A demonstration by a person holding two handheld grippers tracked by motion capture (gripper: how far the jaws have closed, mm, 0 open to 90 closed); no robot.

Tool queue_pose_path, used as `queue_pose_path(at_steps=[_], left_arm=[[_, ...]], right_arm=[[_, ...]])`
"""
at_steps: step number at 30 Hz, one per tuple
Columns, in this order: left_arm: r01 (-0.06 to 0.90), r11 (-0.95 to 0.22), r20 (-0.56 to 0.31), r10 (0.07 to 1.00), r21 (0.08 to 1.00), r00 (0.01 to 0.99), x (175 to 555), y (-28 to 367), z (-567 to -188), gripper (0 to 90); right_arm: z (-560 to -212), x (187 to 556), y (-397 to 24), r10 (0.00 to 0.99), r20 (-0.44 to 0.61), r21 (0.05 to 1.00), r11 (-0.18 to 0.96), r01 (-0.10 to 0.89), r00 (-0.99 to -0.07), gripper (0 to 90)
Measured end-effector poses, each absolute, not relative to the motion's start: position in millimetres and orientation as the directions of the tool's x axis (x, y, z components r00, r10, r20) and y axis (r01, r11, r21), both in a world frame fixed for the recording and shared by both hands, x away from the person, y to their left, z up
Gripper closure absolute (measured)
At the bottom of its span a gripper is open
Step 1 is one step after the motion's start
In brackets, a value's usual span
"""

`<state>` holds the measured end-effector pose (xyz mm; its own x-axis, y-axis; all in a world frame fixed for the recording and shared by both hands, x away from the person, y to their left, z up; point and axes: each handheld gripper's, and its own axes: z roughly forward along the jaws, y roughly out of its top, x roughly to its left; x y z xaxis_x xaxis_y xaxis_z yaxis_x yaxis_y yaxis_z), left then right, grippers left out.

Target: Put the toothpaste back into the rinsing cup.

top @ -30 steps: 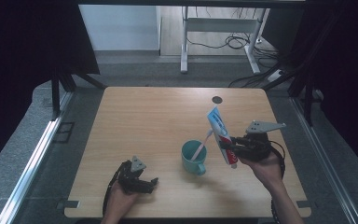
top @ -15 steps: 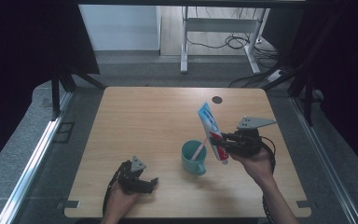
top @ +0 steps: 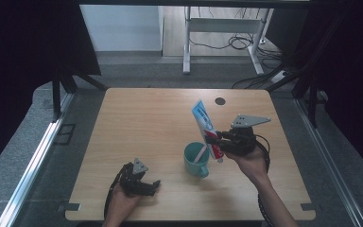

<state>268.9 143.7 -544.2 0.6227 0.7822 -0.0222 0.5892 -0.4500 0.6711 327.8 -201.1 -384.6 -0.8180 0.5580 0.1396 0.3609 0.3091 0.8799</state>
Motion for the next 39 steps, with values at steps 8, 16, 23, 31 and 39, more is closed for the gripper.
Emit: queue_pose_path(at_steps=[8, 16, 23, 31, 39], left_arm=[[0.59, -0.444, -0.025, 0.784, 0.674, 0.62, 268.8, 143.4, -544.4, 5.0], [0.589, -0.444, -0.026, 0.784, 0.675, 0.62, 268.7, 143.3, -544.5, 5.1], [0.589, -0.443, -0.026, 0.784, 0.676, 0.62, 268.7, 143.3, -544.5, 5.2], [0.587, -0.45, -0.022, 0.781, 0.673, 0.624, 268.8, 143.7, -544.3, 5.3], [0.587, -0.451, -0.021, 0.781, 0.673, 0.624, 268.8, 143.8, -544.3, 5.3]], right_arm=[[-383.2, 331.1, -185.1, 0.553, 0.113, 0.886, 0.32, 0.336, -0.825, 72.0], [-385.7, 334.8, -171.5, 0.546, 0.096, 0.889, 0.328, 0.318, -0.832, 72.0], [-389.8, 337.3, -162.1, 0.544, 0.084, 0.892, 0.332, 0.306, -0.835, 71.9], [-398.4, 339.2, -154.7, 0.543, 0.078, 0.89, 0.34, 0.304, -0.836, 71.9], [-413.2, 338.5, -149.6, 0.539, 0.071, 0.886, 0.353, 0.301, -0.839, 71.9]])
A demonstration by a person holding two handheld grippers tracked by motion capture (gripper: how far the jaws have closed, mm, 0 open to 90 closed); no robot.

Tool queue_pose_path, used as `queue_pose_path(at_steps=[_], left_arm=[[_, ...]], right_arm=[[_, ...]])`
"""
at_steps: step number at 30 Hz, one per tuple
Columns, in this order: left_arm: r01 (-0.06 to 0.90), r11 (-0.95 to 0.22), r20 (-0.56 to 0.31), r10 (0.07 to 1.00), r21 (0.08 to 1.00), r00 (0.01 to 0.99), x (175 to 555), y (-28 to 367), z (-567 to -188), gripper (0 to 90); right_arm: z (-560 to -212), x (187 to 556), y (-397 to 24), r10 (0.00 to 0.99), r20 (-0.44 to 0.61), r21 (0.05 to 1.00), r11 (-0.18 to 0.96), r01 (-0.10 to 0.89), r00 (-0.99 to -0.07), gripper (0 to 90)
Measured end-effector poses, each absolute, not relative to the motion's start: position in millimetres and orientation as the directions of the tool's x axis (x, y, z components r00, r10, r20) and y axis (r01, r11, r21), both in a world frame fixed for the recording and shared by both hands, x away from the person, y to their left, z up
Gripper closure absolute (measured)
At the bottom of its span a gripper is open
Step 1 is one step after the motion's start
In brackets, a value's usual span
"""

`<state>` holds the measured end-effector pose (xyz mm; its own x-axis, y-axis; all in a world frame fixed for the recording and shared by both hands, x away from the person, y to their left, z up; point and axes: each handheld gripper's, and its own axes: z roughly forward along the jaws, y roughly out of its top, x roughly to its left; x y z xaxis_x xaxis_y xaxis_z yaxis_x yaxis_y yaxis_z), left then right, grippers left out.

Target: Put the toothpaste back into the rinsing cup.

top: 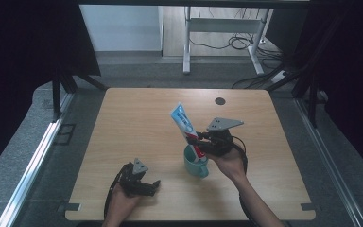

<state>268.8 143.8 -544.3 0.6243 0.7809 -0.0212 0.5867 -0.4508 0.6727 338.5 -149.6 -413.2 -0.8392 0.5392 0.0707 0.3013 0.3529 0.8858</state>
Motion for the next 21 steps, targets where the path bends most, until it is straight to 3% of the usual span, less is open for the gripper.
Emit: queue_pose_path(at_steps=[21], left_arm=[[0.585, -0.45, -0.02, 0.781, 0.674, 0.624, 268.7, 143.8, -544.4, 5.3]], right_arm=[[-448.7, 336.7, -144.5, 0.552, 0.064, 0.868, 0.38, 0.319, -0.832, 71.6]])
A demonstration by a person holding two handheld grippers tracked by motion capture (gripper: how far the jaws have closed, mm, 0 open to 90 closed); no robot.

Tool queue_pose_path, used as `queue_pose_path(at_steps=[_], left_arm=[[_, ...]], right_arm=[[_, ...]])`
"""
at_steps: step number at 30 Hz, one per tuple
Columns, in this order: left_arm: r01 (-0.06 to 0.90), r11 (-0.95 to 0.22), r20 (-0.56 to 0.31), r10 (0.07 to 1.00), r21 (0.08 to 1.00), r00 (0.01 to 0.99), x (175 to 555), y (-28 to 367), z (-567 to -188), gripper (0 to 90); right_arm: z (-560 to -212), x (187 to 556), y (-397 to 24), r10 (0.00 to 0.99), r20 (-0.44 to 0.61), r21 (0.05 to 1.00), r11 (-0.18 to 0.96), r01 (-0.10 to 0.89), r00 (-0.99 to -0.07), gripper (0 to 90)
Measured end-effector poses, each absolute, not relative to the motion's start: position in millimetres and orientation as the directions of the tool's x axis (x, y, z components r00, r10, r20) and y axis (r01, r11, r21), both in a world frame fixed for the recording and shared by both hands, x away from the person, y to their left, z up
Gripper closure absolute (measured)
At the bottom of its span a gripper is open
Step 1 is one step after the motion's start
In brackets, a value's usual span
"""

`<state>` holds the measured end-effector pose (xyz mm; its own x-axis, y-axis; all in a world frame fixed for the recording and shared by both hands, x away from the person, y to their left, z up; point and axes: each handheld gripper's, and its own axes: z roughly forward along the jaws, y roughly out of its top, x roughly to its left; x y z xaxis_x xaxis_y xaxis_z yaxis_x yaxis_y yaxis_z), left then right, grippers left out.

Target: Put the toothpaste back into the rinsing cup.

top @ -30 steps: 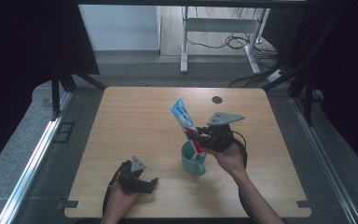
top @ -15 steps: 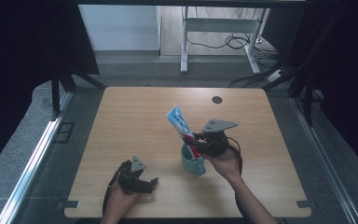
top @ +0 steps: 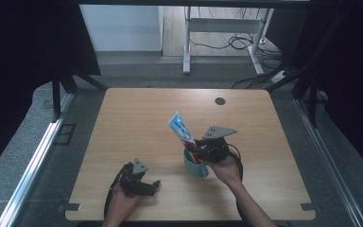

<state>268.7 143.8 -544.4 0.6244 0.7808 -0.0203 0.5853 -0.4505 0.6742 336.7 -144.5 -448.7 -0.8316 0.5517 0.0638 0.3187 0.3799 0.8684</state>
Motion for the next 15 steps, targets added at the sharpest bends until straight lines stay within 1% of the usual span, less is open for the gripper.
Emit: queue_pose_path(at_steps=[6, 15], left_arm=[[0.586, -0.45, -0.021, 0.781, 0.674, 0.625, 268.7, 143.7, -544.4, 5.3], [0.586, -0.449, -0.021, 0.781, 0.674, 0.624, 268.7, 143.7, -544.4, 5.4]], right_arm=[[-455.3, 336.4, -143.2, 0.551, 0.064, 0.862, 0.389, 0.324, -0.832, 71.2], [-461.9, 337.4, -148.6, 0.554, 0.103, 0.865, 0.36, 0.349, -0.826, 70.1]])
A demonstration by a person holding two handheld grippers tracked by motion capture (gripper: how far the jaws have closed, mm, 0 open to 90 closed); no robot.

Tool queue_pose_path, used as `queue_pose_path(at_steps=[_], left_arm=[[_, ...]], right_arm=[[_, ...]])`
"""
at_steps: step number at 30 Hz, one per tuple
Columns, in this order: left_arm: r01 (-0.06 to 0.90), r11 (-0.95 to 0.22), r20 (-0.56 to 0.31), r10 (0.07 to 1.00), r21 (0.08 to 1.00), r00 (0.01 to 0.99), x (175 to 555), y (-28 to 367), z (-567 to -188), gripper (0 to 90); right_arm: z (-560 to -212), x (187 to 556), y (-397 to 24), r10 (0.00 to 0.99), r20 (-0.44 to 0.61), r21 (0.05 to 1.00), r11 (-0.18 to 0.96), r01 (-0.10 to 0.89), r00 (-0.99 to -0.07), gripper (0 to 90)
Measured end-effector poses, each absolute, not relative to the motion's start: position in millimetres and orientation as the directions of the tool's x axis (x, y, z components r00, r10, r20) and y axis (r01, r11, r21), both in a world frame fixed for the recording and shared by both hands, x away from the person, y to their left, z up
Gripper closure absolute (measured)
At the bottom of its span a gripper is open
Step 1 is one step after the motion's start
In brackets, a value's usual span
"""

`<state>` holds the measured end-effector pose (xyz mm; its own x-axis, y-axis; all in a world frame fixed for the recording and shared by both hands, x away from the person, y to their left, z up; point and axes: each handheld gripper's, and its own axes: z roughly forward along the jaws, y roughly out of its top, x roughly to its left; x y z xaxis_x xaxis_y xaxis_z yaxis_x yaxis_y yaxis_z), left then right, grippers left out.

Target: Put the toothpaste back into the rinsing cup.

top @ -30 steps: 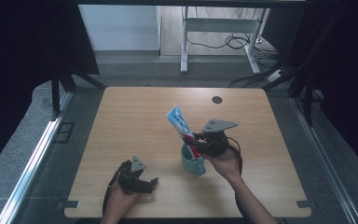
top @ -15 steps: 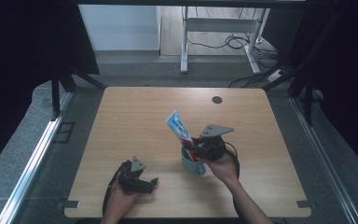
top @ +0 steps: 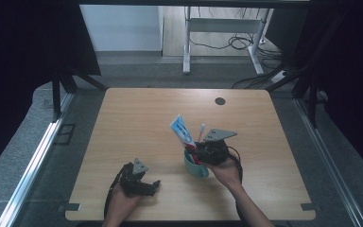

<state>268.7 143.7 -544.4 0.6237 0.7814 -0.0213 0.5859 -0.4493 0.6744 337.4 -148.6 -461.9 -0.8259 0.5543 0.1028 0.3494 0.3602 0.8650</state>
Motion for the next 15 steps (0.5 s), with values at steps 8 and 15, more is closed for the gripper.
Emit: queue_pose_path(at_steps=[8, 15], left_arm=[[0.585, -0.45, -0.021, 0.781, 0.674, 0.624, 268.7, 143.7, -544.4, 5.4], [0.586, -0.451, -0.021, 0.781, 0.674, 0.625, 268.7, 143.7, -544.4, 5.4]], right_arm=[[-467.1, 338.4, -153.3, 0.549, 0.123, 0.849, 0.373, 0.374, -0.827, 68.7], [-475.1, 339.3, -155.2, 0.551, 0.146, 0.827, 0.388, 0.407, -0.822, 67.2]])
